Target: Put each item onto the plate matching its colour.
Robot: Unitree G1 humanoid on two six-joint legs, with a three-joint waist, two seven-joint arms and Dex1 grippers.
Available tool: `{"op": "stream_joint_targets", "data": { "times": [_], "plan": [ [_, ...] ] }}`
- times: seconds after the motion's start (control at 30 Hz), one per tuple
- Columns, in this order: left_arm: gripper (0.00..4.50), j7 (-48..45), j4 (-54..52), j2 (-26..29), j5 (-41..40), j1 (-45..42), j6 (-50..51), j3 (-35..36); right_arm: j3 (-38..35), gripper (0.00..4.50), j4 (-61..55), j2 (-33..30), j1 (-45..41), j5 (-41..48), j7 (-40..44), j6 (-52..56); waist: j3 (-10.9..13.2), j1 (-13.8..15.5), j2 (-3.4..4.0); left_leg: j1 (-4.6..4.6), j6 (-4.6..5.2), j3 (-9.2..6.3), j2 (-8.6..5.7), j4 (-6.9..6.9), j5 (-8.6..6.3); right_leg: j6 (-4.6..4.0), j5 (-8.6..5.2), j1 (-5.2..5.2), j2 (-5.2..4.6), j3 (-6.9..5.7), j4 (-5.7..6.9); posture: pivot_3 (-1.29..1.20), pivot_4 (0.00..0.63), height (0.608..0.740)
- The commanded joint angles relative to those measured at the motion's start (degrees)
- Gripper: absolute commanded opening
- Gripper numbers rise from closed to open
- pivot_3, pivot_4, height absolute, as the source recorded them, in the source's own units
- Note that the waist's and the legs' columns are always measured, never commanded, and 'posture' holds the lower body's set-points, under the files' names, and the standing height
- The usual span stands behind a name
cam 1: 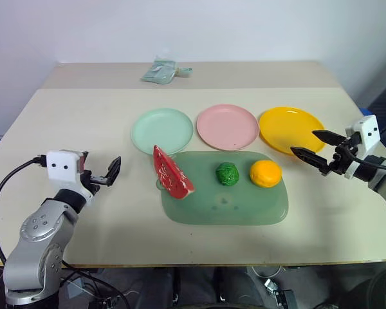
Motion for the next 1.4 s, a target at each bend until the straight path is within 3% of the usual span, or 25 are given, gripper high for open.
{"op": "stream_joint_targets", "data": {
  "times": [0.03,0.33,0.6,0.8,0.93,1.1,1.27,1.4],
  "plan": [
    [4.47,-1.4,0.9,0.7,-1.0,-2.5,-0.1,-0.9,-1.0,4.50,-6.6,0.5,-1.0,3.3,-1.1,2.7,0.0,-0.2,-0.01,0.00,0.00,0.00,0.00,0.00,0.00,0.00,0.00,0.00,0.00,0.00,0.00,0.00,0.150,0.740],
    [4.47,-2.8,-1.5,0.1,-3.4,-5.1,2.3,-5.6,6.0,4.50,-21.4,3.6,-2.7,11.1,-2.0,11.2,0.0,-0.3,-0.01,-0.01,0.00,-0.01,0.00,-0.02,0.00,0.00,0.00,-0.04,0.00,0.00,0.01,0.00,0.150,0.740],
    [4.47,-1.2,1.5,0.2,-0.9,-5.0,-0.1,-4.2,19.2,4.50,-26.8,12.2,-10.3,8.1,-14.4,19.6,0.0,-0.4,-0.02,-0.03,0.00,-0.01,0.00,-0.01,0.00,0.00,0.00,-0.10,0.00,0.01,0.03,0.00,0.150,0.740],
    [4.47,-2.9,1.9,1.6,-1.1,-3.7,-0.4,-4.3,21.8,4.50,-27.7,16.5,-12.3,8.1,-17.3,21.0,0.0,-0.1,-0.04,-0.13,-0.25,-0.02,-0.02,-0.01,0.14,0.00,0.00,-0.16,-0.02,-0.02,0.01,0.00,0.150,0.740],
    [4.47,-1.7,-5.7,0.6,-12.6,-8.3,10.2,-4.6,21.5,4.50,-28.6,12.5,-8.7,6.4,-12.0,16.5,0.0,-0.1,-0.13,-0.15,-0.10,-0.03,-0.08,0.02,0.05,0.00,0.00,-0.13,-0.08,-0.04,-0.01,0.00,0.150,0.740],
    [4.47,7.2,-9.3,-1.0,-13.5,-14.6,21.5,-9.4,18.6,4.50,-28.3,10.6,-7.2,8.3,-8.4,14.8,0.0,-0.5,-0.14,-0.09,0.01,-0.03,-0.08,0.03,0.00,0.02,0.01,-0.11,-0.03,-0.04,0.05,0.00,0.150,0.740],
    [4.47,17.1,-10.8,-8.1,-15.3,-21.7,36.4,-11.8,17.9,4.50,-28.2,10.1,-6.0,8.0,-7.5,14.0,0.1,-0.3,-0.26,-0.07,-0.01,-0.05,-0.06,0.04,0.02,0.02,0.01,-0.12,0.04,-0.03,0.13,0.00,0.150,0.740],
    [4.47,26.5,-11.2,-17.5,-10.3,-27.1,50.0,-10.7,16.4,4.50,-29.1,9.5,-4.6,9.9,-5.8,14.1,0.1,-0.1,-0.34,-0.09,-0.08,-0.06,-0.07,0.08,0.07,0.03,0.01,-0.10,0.06,-0.03,0.14,0.00,0.150,0.740]
  ]
}}
